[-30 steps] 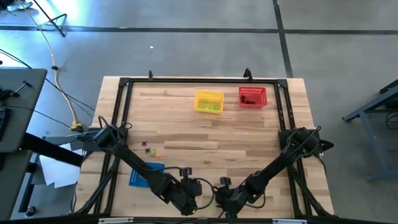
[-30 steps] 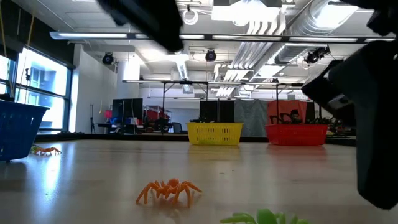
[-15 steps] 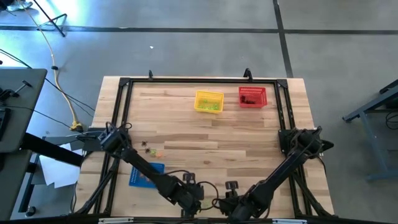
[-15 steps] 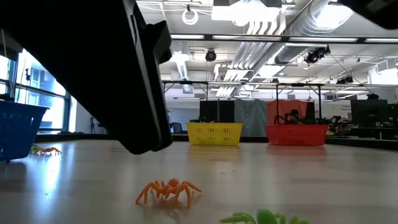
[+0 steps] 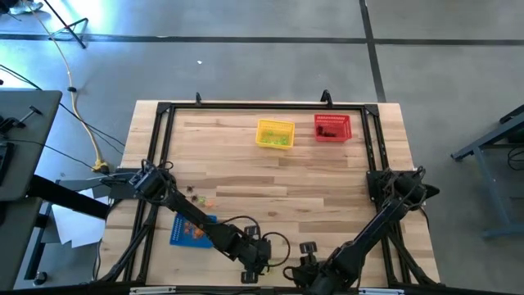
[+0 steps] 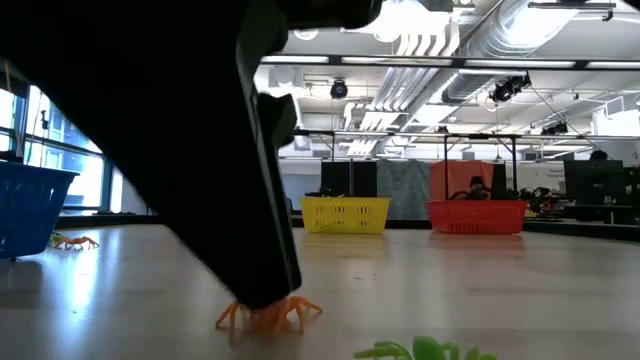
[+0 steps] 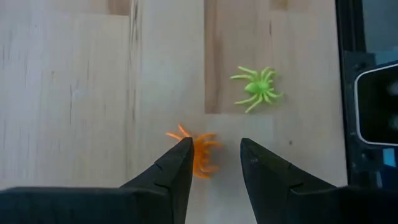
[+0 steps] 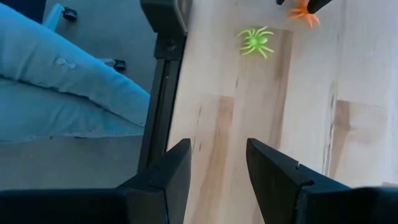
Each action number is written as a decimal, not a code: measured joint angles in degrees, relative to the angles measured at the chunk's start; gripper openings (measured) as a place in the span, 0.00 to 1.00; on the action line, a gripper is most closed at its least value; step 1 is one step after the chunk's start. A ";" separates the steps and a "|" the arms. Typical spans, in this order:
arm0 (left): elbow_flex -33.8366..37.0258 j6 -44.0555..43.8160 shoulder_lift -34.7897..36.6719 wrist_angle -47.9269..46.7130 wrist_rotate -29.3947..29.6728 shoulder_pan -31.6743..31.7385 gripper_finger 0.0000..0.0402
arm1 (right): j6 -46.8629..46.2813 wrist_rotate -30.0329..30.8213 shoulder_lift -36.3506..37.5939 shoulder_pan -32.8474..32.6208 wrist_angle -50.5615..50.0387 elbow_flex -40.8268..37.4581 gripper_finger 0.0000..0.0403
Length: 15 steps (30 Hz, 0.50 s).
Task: Sort Halloween decoration
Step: Put the orange spider toy into the blue bin
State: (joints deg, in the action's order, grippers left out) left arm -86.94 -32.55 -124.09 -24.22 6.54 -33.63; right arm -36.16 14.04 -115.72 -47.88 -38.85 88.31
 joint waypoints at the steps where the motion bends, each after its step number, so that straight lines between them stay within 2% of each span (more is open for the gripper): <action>1: 0.32 -0.02 0.00 0.53 -0.10 0.12 0.30 | -0.06 -0.08 0.00 -0.14 -0.07 0.00 0.37; 11: 4.99 3.12 0.51 2.38 2.43 1.67 0.30 | -2.62 -0.36 0.00 -1.66 -0.83 0.00 0.37; 15: 6.83 2.84 0.57 2.80 5.30 1.80 0.30 | -2.84 -0.36 0.00 -2.27 -0.81 0.00 0.37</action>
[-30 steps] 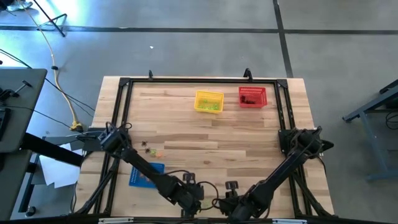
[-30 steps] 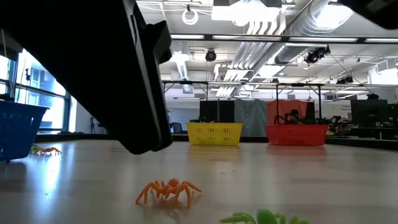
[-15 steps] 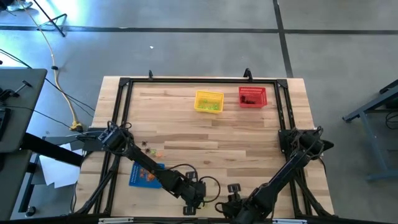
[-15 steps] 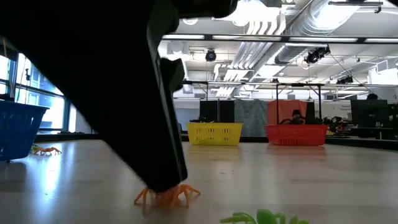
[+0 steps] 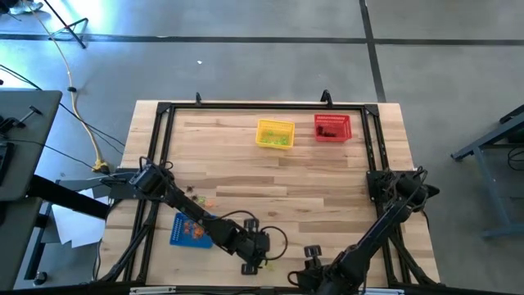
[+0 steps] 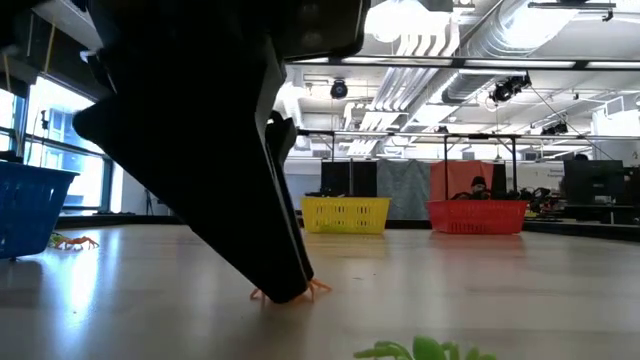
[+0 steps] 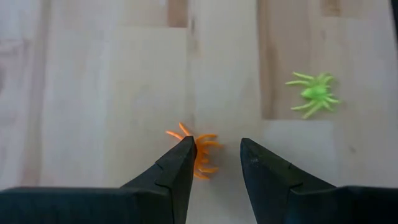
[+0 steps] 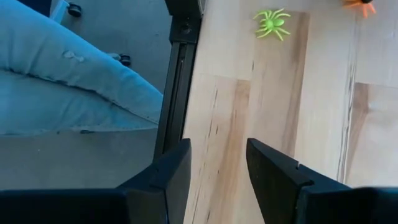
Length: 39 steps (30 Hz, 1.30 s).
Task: Sort Halloween decoration
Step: Put the orange spider toy into the blue bin
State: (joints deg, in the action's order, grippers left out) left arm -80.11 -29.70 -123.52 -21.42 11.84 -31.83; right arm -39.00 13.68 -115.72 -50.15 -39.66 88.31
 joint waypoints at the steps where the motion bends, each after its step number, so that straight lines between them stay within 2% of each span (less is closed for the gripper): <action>1: 0.13 0.01 -0.01 0.01 0.88 -0.03 0.30 | 0.00 0.02 0.00 -0.12 0.00 0.00 0.37; 10: -0.13 -0.01 -0.04 -0.62 2.67 0.02 0.30 | -0.04 0.04 0.00 -0.15 0.00 0.00 0.37; 19: -5.13 3.77 -0.28 -3.66 3.55 -1.20 0.30 | -0.04 0.06 0.00 0.00 -0.22 0.00 0.37; 39: -5.50 4.53 -0.04 -4.15 5.20 -1.25 0.30 | -0.63 0.06 0.00 0.40 -0.17 0.00 0.37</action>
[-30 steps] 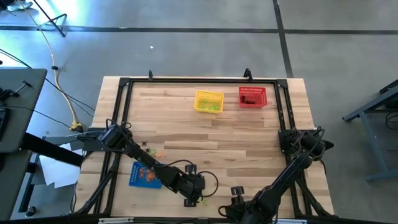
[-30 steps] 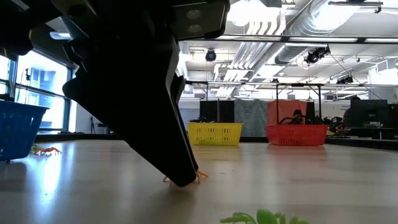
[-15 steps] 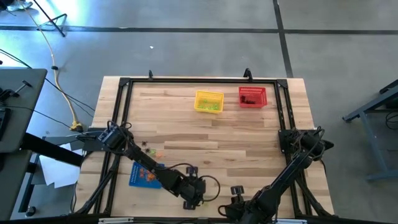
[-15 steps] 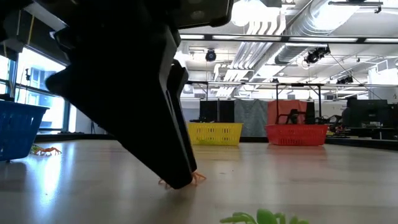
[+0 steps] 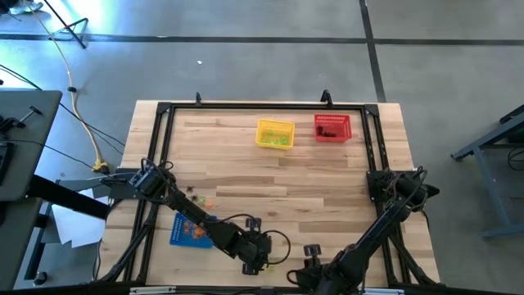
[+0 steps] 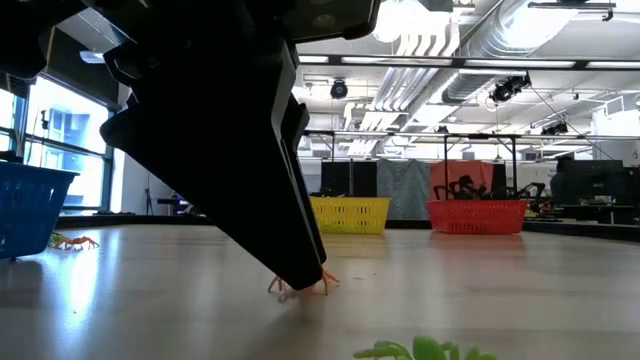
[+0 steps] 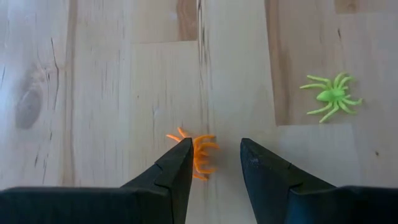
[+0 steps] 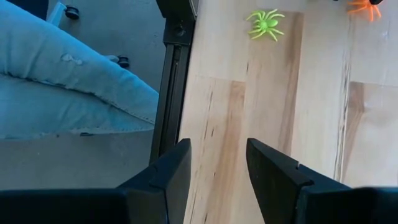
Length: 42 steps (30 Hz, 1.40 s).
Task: Sort Halloween decoration
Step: Put the orange spider toy into the blue bin
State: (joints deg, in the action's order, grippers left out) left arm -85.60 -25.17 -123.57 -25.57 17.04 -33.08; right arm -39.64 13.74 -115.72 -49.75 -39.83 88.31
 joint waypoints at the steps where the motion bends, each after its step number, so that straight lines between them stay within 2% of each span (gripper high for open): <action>1: 0.00 0.32 0.02 -0.24 0.00 0.00 0.30 | 0.00 0.00 0.00 0.13 0.00 0.00 0.37; 20: 0.39 3.88 0.17 -3.81 2.10 2.13 0.30 | 0.00 0.02 0.00 0.26 -0.20 -0.02 0.37; 28: 6.77 -4.30 0.91 -0.34 0.85 2.71 0.30 | 0.00 0.83 0.00 0.26 -0.33 -0.04 0.37; 31: 7.40 -7.30 0.92 0.13 0.88 2.66 0.24 | 0.07 1.07 0.00 0.26 -0.49 -0.04 0.37; 36: 7.54 -8.88 0.85 0.25 0.51 2.71 0.04 | 0.20 1.09 0.00 0.26 -0.68 -0.04 0.37; 42: 6.50 -9.18 0.75 -0.51 -0.41 2.73 0.01 | 0.02 1.09 0.00 0.26 -0.68 -0.04 0.37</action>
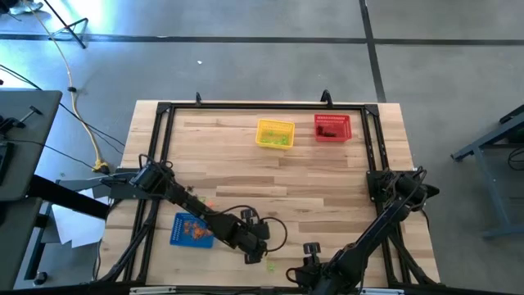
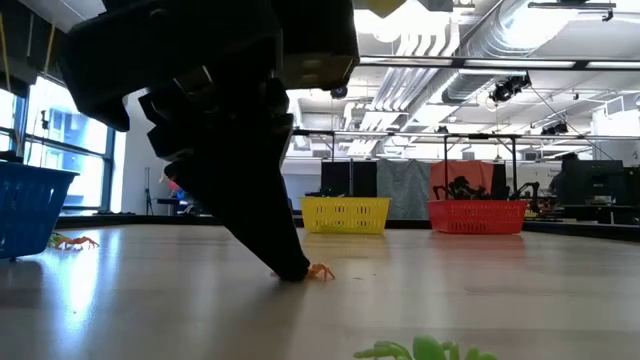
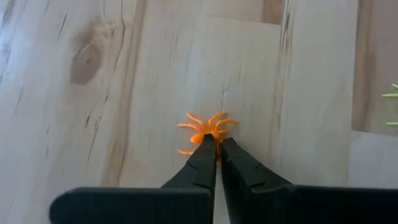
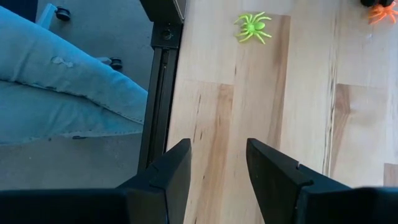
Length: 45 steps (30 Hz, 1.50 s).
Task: Sort Halloween decoration
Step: Put the orange spider toy into the blue bin, then put the green spider toy into the yellow bin
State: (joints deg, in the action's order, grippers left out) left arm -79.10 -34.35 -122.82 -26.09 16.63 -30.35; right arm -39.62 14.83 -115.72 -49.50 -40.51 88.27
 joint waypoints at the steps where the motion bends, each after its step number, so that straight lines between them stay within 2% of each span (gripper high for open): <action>1: -0.32 0.06 0.30 -0.24 -0.27 0.02 0.01 | 0.00 0.00 0.00 0.00 -0.01 0.00 0.37; 7: -1.88 1.66 3.48 -1.49 -2.14 -0.04 0.00 | 0.00 0.38 0.00 0.00 -0.04 0.00 0.37; 20: -2.48 -0.41 14.31 -1.85 -0.21 -2.62 0.00 | 0.00 1.29 0.00 0.00 -0.19 0.00 0.37; 25: -2.48 -10.42 18.43 -12.26 1.12 -4.86 0.00 | 0.00 1.33 0.00 0.00 -0.29 0.00 0.37; 38: -2.61 -46.47 28.39 -47.19 1.17 -16.62 0.00 | -0.02 4.41 0.00 0.26 -0.42 0.00 0.37; 42: -2.59 -53.12 28.65 -50.61 0.46 -19.26 0.00 | 0.02 4.42 0.00 0.49 0.03 0.00 0.37; 45: -1.67 -53.99 27.89 -49.42 0.59 -20.16 0.00 | 0.14 4.42 0.00 0.74 0.47 0.00 0.37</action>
State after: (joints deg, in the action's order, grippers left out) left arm -80.77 -88.34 -94.92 -75.51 17.22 -50.51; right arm -39.48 19.25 -115.72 -48.75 -40.05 88.27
